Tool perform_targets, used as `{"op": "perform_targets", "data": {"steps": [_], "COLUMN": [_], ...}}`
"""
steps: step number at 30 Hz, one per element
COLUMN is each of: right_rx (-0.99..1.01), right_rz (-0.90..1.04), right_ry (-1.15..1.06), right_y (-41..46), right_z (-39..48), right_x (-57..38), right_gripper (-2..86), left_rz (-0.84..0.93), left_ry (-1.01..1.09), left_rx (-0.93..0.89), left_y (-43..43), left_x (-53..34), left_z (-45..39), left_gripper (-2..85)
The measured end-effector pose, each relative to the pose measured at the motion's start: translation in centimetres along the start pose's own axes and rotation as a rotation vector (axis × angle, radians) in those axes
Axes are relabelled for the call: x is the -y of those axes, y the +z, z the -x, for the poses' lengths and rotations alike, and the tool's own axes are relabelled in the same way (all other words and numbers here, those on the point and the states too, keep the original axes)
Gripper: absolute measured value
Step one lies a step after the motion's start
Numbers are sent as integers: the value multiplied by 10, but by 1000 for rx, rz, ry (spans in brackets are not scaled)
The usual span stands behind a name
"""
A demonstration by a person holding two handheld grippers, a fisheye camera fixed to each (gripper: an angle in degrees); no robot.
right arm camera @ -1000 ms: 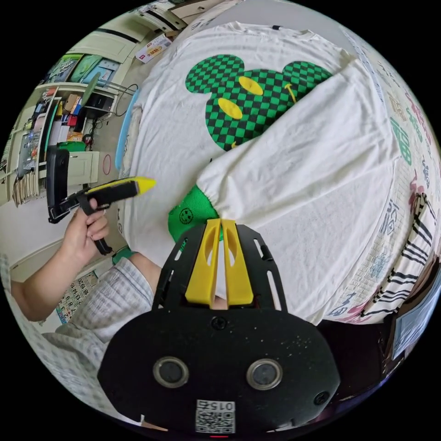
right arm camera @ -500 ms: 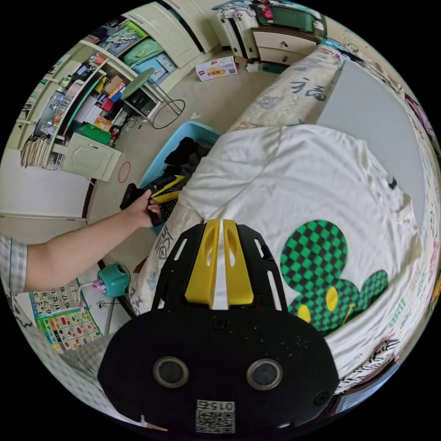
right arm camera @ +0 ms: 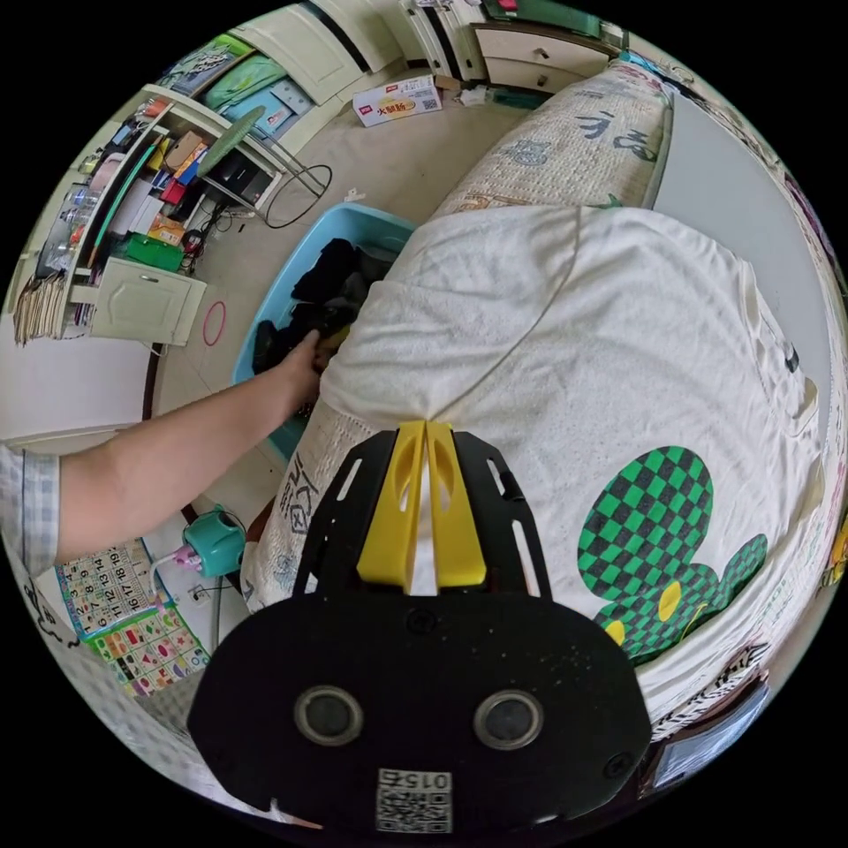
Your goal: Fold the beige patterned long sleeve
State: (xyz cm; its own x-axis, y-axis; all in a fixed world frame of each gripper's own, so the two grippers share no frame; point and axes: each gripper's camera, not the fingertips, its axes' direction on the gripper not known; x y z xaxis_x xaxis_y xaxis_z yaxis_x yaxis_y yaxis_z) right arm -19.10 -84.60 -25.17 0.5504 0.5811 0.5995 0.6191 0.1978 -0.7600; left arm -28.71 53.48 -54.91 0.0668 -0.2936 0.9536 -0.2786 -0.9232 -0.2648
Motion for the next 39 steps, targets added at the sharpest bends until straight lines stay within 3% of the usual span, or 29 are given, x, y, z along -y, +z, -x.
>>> {"op": "perform_targets", "data": {"steps": [4,8,13,15,17,21,23,27,30,35,37,39], "right_rx": [102,174,306,365,434,527,661,919,956,1062,1001,910], "right_rz": [-40,-136,-253,-308,-327,-294,-245,-236,-173,-206,-250,-324], "right_ry": [78,178,304,348,414,546,648,765,761,702,678,631], "right_y": [7,-3,-15,-19,-13,31,83,160,209,253,241,216], "right_z": [-19,-44,-86,-107,-140,-196,-231,-263,-268,-262,-260,-256], "right_x": [-22,-69,-147,-185,-236,-316,-360,-403,-412,-416,-423,-435], "right_gripper": [-5,-4,4,11,24,59,104,158,157,48,30,23], "left_rz": [-83,-134,16,157,272,486,563,575,559,518,502,472], "left_ry": [225,604,982,1119,1189,1344,1367,1487,1577,1631,1622,1485], "left_rx": [-79,-173,-357,-377,-315,92,197,318,391,433,433,342], "left_y": [-50,-121,-148,-131,-103,-18,9,23,24,20,16,1], "left_x": [-19,-76,-208,-287,-344,-449,-478,-529,-552,-571,-575,-567], "left_z": [-46,-130,-218,-239,-239,-198,-177,-160,-160,-171,-176,-185], "left_gripper": [5,3,3,3,4,6,7,10,15,38,65,85]}}
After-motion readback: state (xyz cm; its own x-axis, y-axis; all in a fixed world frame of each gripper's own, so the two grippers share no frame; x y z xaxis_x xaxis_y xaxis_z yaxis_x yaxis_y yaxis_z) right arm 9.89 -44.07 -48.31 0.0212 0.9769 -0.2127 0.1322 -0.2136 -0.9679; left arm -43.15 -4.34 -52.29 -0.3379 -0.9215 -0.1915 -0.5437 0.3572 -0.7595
